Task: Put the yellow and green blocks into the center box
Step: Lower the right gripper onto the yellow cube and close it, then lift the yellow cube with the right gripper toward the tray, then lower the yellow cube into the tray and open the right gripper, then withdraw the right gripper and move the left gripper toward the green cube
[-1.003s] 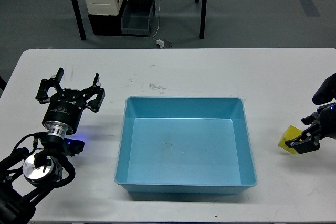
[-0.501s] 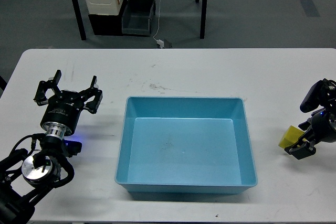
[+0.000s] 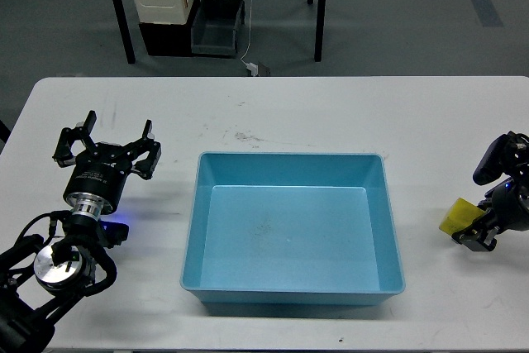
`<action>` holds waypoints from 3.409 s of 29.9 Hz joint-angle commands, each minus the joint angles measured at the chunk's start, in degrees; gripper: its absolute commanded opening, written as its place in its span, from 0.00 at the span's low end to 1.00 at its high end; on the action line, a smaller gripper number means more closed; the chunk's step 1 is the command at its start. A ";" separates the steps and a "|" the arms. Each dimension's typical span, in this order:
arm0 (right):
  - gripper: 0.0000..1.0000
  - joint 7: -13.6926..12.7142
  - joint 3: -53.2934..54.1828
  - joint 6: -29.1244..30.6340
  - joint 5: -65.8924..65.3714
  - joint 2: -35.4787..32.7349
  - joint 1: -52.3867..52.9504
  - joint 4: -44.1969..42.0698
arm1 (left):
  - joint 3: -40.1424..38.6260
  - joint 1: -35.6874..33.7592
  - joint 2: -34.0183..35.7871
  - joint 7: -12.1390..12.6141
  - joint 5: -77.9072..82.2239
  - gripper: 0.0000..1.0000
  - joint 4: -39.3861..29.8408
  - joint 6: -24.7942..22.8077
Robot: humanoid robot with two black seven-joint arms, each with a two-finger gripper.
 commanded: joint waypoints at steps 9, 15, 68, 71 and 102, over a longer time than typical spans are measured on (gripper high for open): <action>0.09 0.00 4.73 -0.69 0.63 -0.71 13.55 3.69 | 0.00 -0.09 0.18 0.00 0.00 1.00 -0.01 0.00; 0.09 0.00 3.51 0.01 4.05 -0.10 25.24 14.14 | -0.09 -0.09 0.35 0.00 0.00 1.00 -0.01 0.00; 0.97 0.00 9.46 -2.62 16.98 27.07 15.24 -0.78 | -2.46 -1.06 8.43 0.00 1.14 1.00 0.70 0.62; 0.97 0.00 16.58 -4.29 18.65 26.45 13.84 -0.70 | -2.46 -2.20 12.99 0.00 5.95 1.00 0.70 0.88; 1.00 -4.54 88.29 -10.82 47.55 30.93 -44.41 17.67 | -2.81 -15.39 38.23 0.00 100.25 1.00 6.86 -6.20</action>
